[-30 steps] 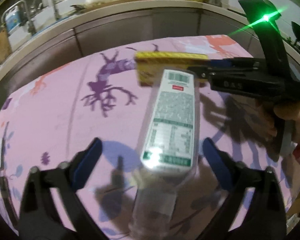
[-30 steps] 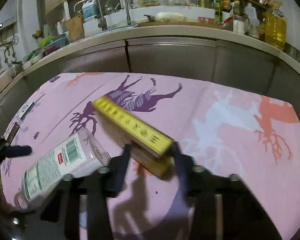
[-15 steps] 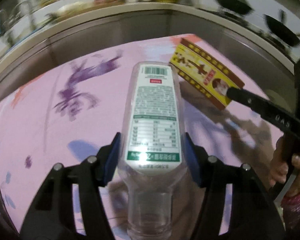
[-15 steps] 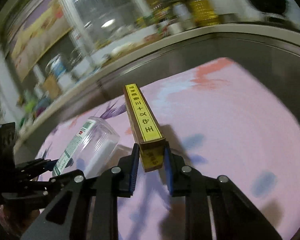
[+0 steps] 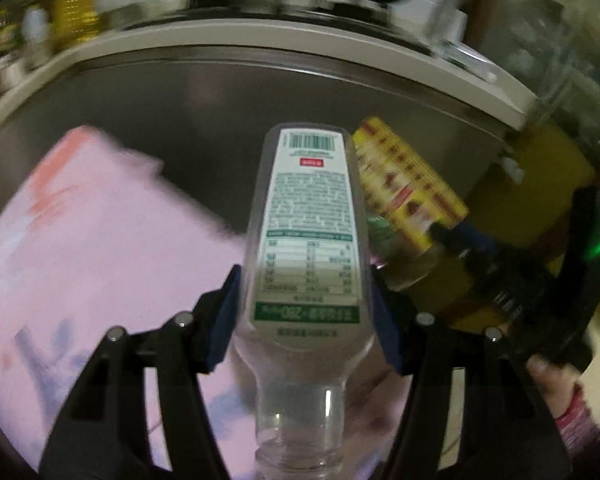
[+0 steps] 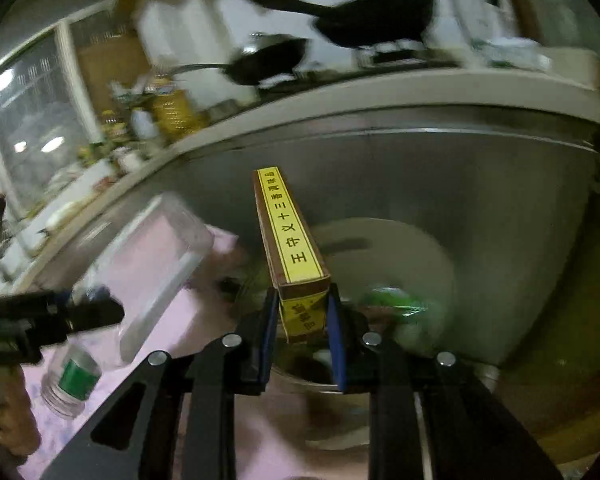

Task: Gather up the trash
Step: 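Carry the yellow box and clear bottle over the beige bin with both tools, then open both tools over the bin to drop the box and bottle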

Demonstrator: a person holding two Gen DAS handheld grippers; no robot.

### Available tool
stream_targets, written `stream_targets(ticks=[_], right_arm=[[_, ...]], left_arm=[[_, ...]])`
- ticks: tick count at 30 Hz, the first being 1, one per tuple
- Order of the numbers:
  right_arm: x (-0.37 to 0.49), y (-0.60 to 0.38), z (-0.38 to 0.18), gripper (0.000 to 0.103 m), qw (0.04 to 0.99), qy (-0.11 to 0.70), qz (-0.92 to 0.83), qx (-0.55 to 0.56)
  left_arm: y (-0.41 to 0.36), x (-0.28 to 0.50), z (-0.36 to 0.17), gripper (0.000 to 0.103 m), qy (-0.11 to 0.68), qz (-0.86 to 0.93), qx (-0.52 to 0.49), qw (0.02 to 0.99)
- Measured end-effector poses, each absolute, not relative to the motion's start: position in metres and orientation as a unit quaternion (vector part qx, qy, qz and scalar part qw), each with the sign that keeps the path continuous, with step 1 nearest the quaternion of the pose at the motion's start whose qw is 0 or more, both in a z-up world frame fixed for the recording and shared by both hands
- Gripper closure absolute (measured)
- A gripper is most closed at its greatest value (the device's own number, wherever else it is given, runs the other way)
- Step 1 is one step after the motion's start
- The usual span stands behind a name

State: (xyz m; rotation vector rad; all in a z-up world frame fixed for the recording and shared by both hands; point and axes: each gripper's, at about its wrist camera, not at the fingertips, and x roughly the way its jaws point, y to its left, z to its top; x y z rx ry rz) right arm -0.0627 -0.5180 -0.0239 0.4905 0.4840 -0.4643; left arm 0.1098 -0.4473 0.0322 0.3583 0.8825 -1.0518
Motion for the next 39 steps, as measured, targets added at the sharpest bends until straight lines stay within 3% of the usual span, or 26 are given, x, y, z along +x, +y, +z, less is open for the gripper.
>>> stream_targets(ticks=[9,11,12,15,25,39], right_arm=[[-0.064,-0.559,-0.051,0.082,0.896,0.264,-0.255,0.248],[-0.061,-0.561,-0.051,0.080,0.898,0.257,-0.258,0.249],[-0.062,-0.561,-0.052,0.071,0.899,0.249,-0.258,0.252],[-0.072,-0.562,-0.056,0.049,0.898,0.226,-0.263,0.270],[-0.103,-0.564,-0.047,0.049,0.893,0.158,-0.282,0.314],[-0.092,-0.501,-0.019,0.049,0.901,0.152,-0.244,0.326]], left_arm=[[-0.556,0.114,-0.006,0.042,0.447,-0.495,0.194,0.720],[-0.568,0.117,-0.013,0.031,0.451,-0.485,0.211,0.719],[-0.570,0.118,-0.014,0.025,0.446,-0.479,0.214,0.725],[-0.567,0.123,-0.006,0.020,0.433,-0.474,0.203,0.740],[-0.500,0.138,0.019,0.018,0.430,-0.437,0.138,0.778],[-0.403,0.121,0.027,0.018,0.390,-0.334,0.170,0.841]])
